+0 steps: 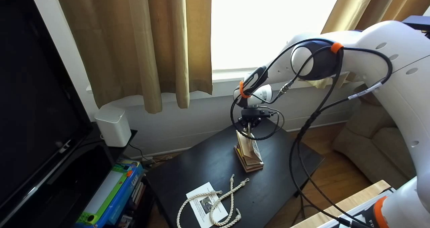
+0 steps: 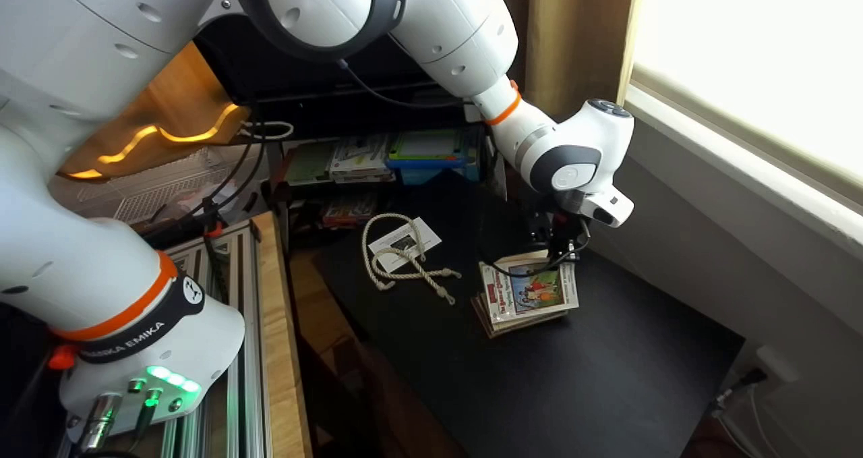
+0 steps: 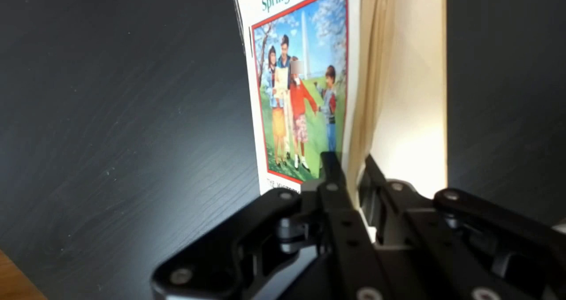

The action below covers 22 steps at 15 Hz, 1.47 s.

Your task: Place both books, which are on the right, on the one to the left

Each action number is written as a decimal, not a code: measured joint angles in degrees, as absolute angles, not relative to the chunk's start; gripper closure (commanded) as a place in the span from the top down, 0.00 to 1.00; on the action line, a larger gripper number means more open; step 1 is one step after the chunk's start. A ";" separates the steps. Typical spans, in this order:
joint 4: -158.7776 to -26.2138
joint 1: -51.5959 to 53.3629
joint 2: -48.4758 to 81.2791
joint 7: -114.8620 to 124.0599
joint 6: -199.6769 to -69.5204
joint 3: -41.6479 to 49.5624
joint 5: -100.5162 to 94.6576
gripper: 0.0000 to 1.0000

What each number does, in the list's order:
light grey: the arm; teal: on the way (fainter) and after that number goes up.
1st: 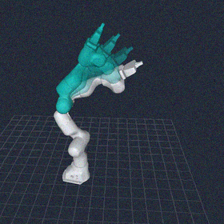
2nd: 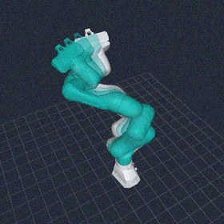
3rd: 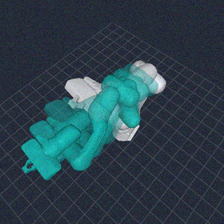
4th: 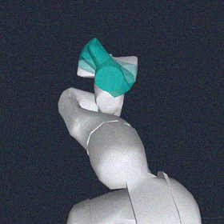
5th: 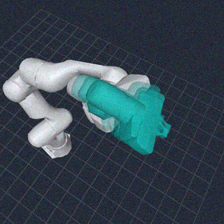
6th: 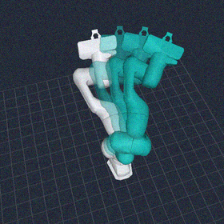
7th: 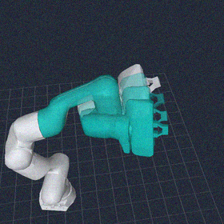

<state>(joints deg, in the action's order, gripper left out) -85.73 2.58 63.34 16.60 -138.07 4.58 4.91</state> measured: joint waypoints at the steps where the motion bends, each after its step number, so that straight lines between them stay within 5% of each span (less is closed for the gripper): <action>1: -85.01 2.99 63.85 16.63 -137.26 4.55 4.91 0.04; 11: -75.20 4.13 71.70 18.70 -134.19 5.44 4.83 0.04; 12: -74.62 4.14 72.22 18.92 -134.01 5.44 4.83 0.29; 13: -74.10 4.15 72.65 19.09 -133.86 5.44 4.83 0.40; 21: -72.61 4.30 73.98 19.54 -133.84 5.03 5.02 0.98; 22: -72.56 4.30 73.98 19.61 -133.84 4.96 5.06 1.00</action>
<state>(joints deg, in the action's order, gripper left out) -72.56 4.30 73.98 19.61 -133.84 4.96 5.06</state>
